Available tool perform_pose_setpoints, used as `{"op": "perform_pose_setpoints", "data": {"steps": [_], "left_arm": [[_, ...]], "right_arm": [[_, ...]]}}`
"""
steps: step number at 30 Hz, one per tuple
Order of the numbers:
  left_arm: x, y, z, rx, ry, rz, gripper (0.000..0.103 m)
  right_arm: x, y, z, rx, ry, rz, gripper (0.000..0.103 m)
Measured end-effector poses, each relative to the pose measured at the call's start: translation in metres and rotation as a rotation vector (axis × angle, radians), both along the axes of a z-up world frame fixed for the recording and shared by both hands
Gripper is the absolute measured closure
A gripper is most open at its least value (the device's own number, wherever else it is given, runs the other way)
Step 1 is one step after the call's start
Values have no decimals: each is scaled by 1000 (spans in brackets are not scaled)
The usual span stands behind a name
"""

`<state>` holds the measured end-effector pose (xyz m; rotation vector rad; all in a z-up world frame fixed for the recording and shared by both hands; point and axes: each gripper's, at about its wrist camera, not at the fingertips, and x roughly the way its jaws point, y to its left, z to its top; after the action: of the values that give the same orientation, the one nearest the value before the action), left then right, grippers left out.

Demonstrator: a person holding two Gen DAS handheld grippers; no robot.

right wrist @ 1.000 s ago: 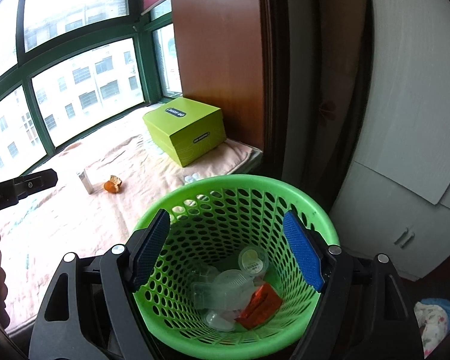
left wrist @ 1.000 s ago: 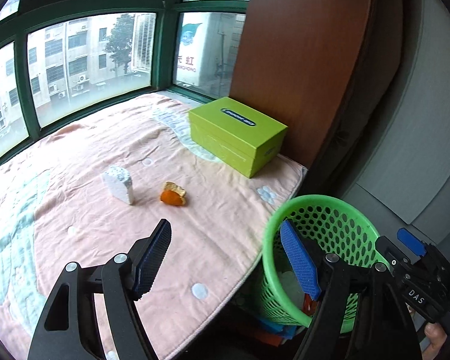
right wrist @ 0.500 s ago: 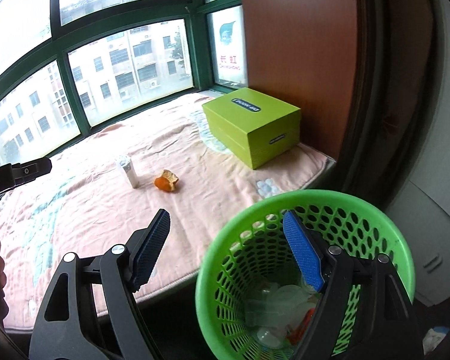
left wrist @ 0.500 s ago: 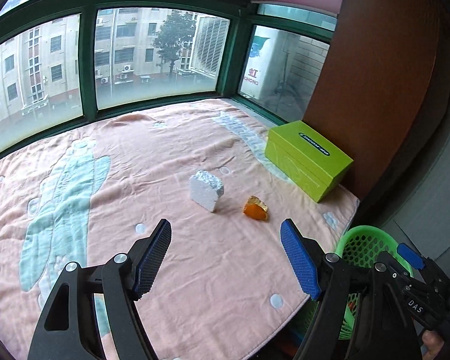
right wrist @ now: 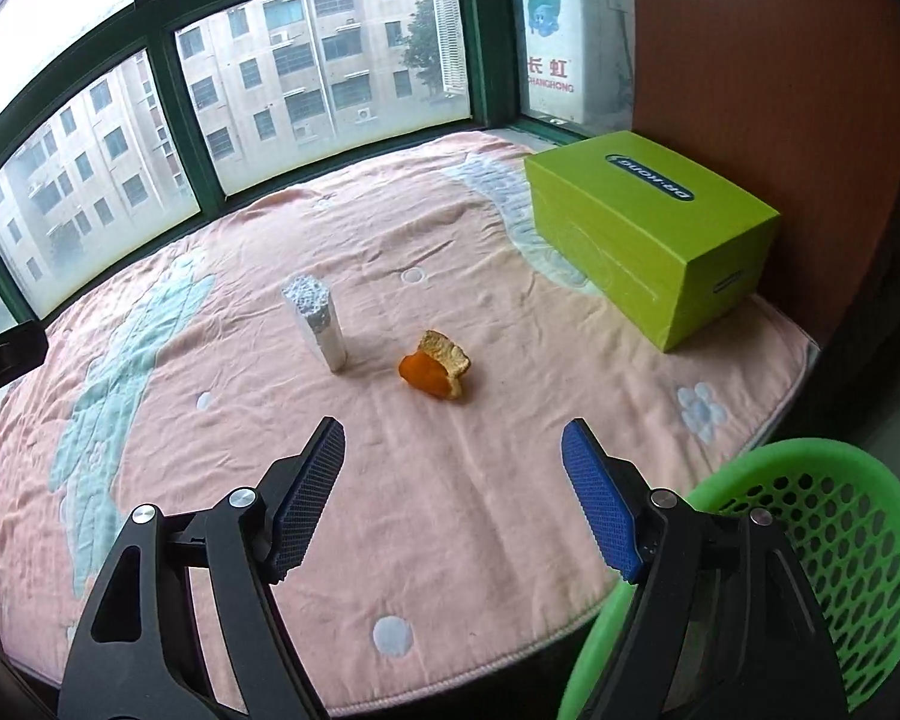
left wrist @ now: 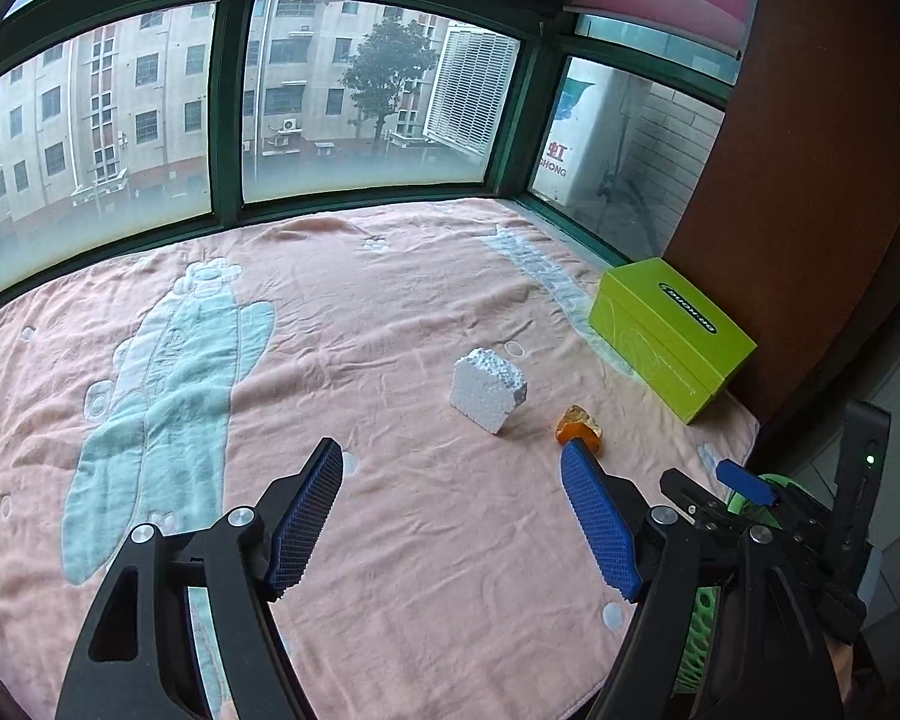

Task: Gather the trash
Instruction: 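Reach the right tool to the orange peel and close on it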

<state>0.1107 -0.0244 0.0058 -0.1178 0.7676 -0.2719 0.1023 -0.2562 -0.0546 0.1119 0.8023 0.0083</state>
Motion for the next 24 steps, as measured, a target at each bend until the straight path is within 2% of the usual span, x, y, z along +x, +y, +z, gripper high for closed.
{"op": "perform_pose_setpoints", "data": {"steps": [11, 24], "left_arm": [[21, 14, -12, 8, 31, 31, 30], [43, 13, -25, 16, 63, 30, 30]], "right_arm": [[64, 11, -41, -8, 105, 25, 33], [102, 14, -68, -22, 164, 33, 34]]}}
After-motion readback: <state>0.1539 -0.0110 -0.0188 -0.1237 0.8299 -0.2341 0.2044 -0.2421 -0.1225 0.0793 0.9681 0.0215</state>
